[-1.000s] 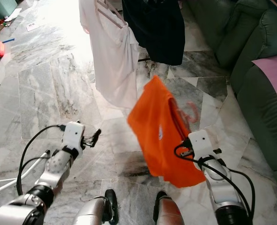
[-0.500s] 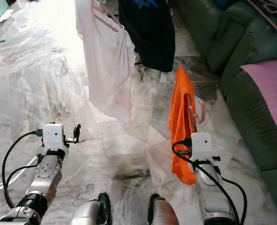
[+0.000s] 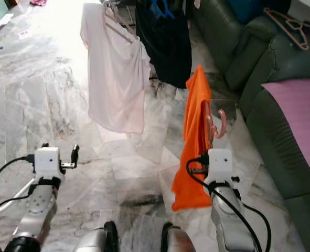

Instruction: Hang hanger

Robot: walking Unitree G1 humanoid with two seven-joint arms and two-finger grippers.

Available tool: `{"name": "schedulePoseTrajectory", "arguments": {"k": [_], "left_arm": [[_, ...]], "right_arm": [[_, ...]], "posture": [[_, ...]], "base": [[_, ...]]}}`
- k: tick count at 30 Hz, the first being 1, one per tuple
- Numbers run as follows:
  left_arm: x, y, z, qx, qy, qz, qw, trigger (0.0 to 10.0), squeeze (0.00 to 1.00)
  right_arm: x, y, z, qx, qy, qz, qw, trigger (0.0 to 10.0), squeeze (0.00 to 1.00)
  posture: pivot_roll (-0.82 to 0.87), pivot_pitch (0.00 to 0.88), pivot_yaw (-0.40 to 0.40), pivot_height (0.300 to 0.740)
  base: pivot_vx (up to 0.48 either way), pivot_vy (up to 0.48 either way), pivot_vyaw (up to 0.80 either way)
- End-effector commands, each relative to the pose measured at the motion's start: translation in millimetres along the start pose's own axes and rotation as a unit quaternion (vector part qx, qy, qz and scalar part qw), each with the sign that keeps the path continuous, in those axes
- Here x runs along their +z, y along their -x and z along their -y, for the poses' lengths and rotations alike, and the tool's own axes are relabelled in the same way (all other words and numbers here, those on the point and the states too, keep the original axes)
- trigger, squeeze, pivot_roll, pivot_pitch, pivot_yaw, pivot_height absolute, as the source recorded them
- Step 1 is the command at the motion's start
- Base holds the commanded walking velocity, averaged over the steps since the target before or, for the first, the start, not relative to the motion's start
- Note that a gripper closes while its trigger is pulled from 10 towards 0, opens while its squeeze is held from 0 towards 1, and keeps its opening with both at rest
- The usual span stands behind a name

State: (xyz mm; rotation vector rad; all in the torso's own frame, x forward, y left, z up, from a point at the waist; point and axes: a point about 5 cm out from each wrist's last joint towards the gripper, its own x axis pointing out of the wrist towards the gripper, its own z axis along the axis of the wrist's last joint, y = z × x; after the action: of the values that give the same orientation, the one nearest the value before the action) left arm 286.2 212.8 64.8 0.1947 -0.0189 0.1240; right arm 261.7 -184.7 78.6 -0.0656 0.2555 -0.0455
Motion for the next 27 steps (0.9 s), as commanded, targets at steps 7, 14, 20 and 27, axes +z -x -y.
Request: {"name": "schedulePoseTrajectory", "arguments": {"k": [7, 14, 20, 27], "left_arm": [[22, -12.5, 1.6, -0.002, 0.021, 0.02, 1.0, 10.0, 0.0], [21, -7.6, 15.1, -0.026, 0.045, 0.008, 0.999, 10.0, 0.0], [22, -4.5, 27.8, -0.056, 0.063, 0.005, 0.996, 10.0, 0.0], [24, -3.5, 36.4, -0.074, 0.076, 0.005, 0.994, 10.0, 0.0]], "right_arm": [[32, -0.5, 7.1, -0.02, -0.008, 0.066, 0.998, 10.0, 0.0], [32, 0.2, 7.7, -0.029, -0.013, 0.063, 0.997, 10.0, 0.0], [29, 0.9, 6.4, -0.031, -0.019, 0.055, 0.998, 10.0, 0.0], [29, 1.1, 10.7, -0.039, -0.025, 0.052, 0.998, 10.0, 0.0]], "posture": [[-0.11, 0.123, 0.004, 0.74], [-0.12, 0.132, 0.019, 0.74], [-0.12, 0.14, 0.021, 0.74], [-0.13, 0.144, 0.026, 0.74]], "base": [[0.0, 0.0, 0.0], [0.0, 0.0, 0.0], [0.142, 0.0, 0.0], [0.298, 0.0, 0.0]]}}
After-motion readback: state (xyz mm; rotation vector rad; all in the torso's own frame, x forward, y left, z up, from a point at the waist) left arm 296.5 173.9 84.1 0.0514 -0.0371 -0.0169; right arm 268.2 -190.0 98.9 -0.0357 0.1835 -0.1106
